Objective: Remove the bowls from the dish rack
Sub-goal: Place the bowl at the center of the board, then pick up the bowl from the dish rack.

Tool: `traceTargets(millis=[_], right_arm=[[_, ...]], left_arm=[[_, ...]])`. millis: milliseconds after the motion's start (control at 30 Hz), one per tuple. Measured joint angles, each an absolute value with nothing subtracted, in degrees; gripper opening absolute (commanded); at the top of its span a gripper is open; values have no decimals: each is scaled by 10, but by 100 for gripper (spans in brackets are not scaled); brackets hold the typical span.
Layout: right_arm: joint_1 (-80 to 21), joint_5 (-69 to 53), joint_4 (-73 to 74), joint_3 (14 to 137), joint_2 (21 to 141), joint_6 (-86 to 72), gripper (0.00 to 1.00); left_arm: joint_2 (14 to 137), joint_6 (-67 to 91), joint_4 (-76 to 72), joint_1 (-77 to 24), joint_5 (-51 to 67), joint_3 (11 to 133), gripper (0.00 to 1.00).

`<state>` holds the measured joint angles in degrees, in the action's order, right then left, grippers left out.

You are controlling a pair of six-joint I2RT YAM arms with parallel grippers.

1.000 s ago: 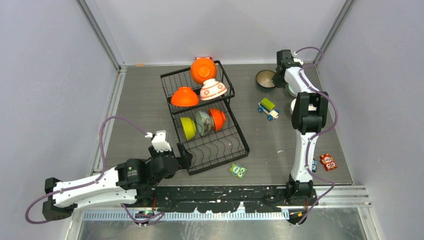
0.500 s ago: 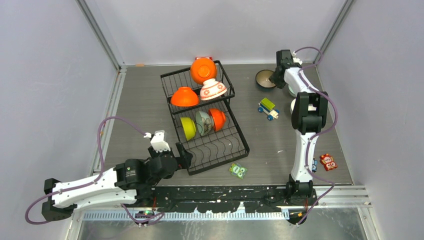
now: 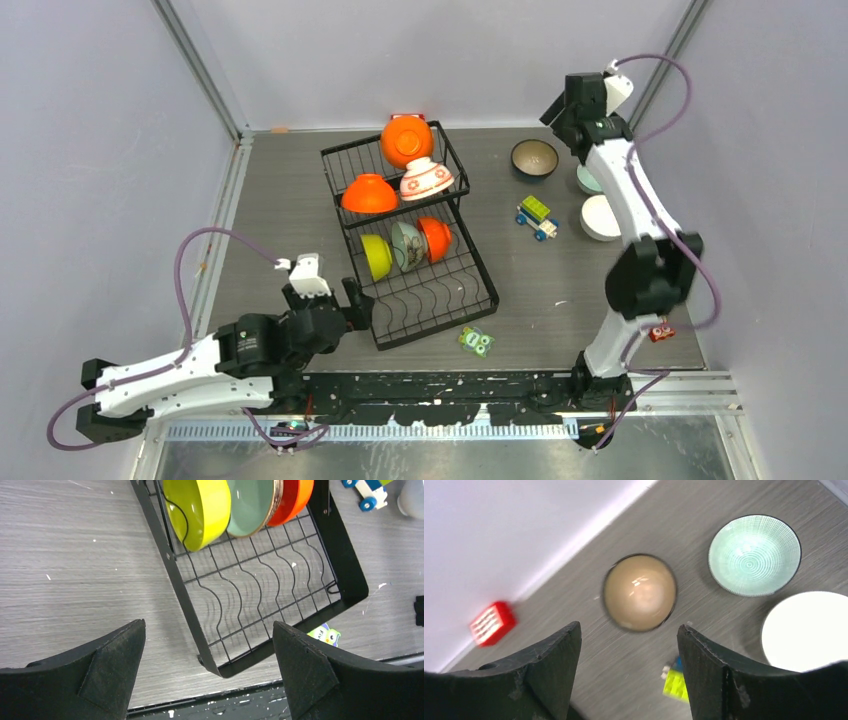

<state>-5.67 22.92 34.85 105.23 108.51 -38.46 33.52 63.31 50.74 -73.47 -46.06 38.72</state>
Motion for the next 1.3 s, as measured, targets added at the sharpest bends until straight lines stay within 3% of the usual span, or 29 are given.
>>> traceTargets(millis=[233, 400, 567, 833, 1000, 1300], right_arm=[[-119, 164, 185, 749, 725, -407, 68], [-121, 98, 154, 589, 612, -418, 68], [-135, 7, 155, 455, 543, -443, 66], [-177, -90, 131, 330, 481, -464, 63], [-207, -102, 113, 295, 476, -466, 62], [-252, -85, 107, 295, 509, -440, 62]], left_arm=[[277, 518, 439, -735, -472, 367, 100], [312, 463, 391, -735, -474, 367, 100], [379, 440, 345, -727, -464, 367, 99], [509, 418, 227, -649, -335, 371, 91], [473, 448, 147, -558, -266, 319, 81], [396, 501, 117, -437, -200, 258, 77]])
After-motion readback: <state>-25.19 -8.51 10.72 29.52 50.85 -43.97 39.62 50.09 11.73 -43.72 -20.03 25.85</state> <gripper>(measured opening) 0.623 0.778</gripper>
